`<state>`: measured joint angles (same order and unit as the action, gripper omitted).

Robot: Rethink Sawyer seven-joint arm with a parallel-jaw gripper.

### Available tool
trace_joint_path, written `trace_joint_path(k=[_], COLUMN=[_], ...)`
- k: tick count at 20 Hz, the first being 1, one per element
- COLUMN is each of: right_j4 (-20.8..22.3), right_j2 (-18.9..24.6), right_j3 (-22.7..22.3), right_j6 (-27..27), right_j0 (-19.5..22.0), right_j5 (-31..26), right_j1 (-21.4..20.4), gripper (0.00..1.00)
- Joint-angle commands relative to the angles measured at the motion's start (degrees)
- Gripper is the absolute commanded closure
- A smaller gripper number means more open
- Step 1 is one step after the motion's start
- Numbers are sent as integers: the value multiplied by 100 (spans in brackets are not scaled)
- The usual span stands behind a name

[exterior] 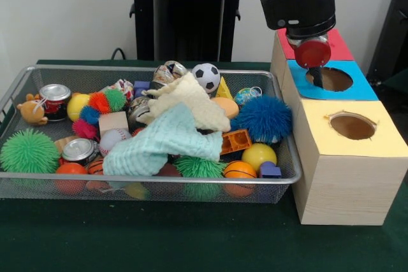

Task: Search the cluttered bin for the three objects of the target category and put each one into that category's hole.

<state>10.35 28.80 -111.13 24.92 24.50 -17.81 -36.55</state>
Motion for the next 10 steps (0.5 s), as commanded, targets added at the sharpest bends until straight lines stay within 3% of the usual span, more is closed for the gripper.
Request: trace_joint_path(k=[1, 6, 10], right_j4=[-91, -61, -291], right_j2=[-580, -638, -203], right_j3=[154, 221, -16], right_j6=[1296, 1256, 1138], right_j0=[168, 104, 482], right_j5=[-672, -804, -977], right_j1=[183, 83, -90], gripper=[0, 0, 0])
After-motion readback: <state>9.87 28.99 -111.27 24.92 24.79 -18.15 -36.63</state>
